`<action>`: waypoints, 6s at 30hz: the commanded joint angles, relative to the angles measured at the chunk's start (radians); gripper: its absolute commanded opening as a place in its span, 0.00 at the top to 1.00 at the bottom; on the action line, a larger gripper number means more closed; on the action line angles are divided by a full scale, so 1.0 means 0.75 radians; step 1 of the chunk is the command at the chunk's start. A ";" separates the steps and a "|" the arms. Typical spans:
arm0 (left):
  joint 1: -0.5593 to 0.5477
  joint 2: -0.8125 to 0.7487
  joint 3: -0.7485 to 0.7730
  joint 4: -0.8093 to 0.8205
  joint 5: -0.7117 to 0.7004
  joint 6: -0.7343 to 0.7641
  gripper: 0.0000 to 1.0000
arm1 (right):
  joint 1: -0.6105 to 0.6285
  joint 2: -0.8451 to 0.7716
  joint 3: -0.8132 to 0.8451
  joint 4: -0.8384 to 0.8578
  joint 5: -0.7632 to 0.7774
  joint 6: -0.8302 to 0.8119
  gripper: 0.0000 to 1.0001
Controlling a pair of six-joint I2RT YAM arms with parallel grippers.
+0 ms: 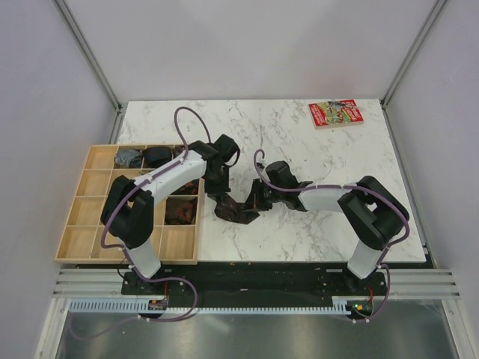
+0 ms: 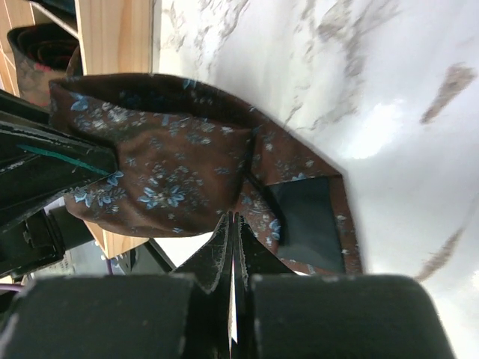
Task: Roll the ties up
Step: Roll the tie at the center of the board.
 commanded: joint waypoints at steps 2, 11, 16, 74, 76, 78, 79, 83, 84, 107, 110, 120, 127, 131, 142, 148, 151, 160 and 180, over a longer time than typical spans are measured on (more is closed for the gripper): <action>-0.064 0.080 0.142 -0.164 -0.142 -0.012 0.80 | 0.053 -0.003 0.009 0.073 0.009 0.046 1.00; -0.097 0.134 0.209 -0.201 -0.112 -0.018 0.80 | 0.123 0.130 0.043 0.211 -0.009 0.128 1.00; -0.095 0.140 0.261 -0.205 -0.012 -0.035 0.80 | 0.127 0.193 0.027 0.326 -0.029 0.187 1.00; -0.253 -0.170 0.103 -0.047 -0.003 -0.153 0.36 | -0.094 -0.410 -0.033 -0.508 0.241 -0.211 0.57; -0.253 -0.253 0.030 -0.056 -0.050 -0.164 0.39 | -0.096 -0.353 0.045 -0.512 0.241 -0.218 0.56; -0.253 -0.355 -0.023 -0.060 -0.093 -0.168 0.43 | -0.096 -0.273 0.139 -0.516 0.261 -0.232 0.55; -0.253 -0.380 -0.078 -0.062 -0.098 -0.166 0.47 | -0.096 -0.204 0.174 -0.533 0.265 -0.236 0.55; -0.255 -0.476 -0.246 -0.011 -0.081 -0.192 0.64 | -0.092 -0.017 0.374 -0.596 0.247 -0.269 0.56; -0.253 -0.512 -0.326 0.012 -0.075 -0.215 0.69 | -0.092 0.009 0.429 -0.598 0.241 -0.259 0.56; -0.247 -0.286 -0.748 0.590 -0.104 -0.311 0.98 | 0.063 0.408 0.633 -0.541 0.181 -0.169 0.60; -0.246 -0.271 -0.772 0.648 -0.124 -0.335 0.98 | 0.078 0.394 0.580 -0.510 0.169 -0.142 0.60; -0.246 -0.300 -0.850 0.813 -0.277 -0.528 0.98 | 0.121 0.302 0.330 -0.247 0.083 0.156 0.56; -0.249 -0.210 -0.858 0.977 -0.286 -0.597 0.98 | 0.125 0.326 0.307 -0.183 0.069 0.222 0.55; -0.247 -0.212 -0.860 1.002 -0.298 -0.589 0.98 | 0.123 0.320 0.295 -0.189 0.085 0.218 0.54; -0.244 -0.263 -0.876 0.867 -0.127 -0.605 0.90 | 0.065 0.306 0.379 -0.359 0.132 0.065 0.50; -0.275 -0.453 -1.009 0.836 0.027 -0.650 0.75 | 0.018 0.290 0.411 -0.424 0.173 0.011 0.46; -0.283 -0.574 -1.032 0.755 0.091 -0.624 0.73 | -0.002 0.284 0.469 -0.467 0.191 -0.019 0.43; -0.304 -1.007 -0.871 0.440 -0.032 -0.411 0.17 | -0.055 0.257 0.588 -0.600 0.234 -0.103 0.39; 0.101 -0.529 -0.545 0.572 0.407 0.098 0.00 | -0.141 -0.199 0.058 -0.455 0.208 -0.081 0.31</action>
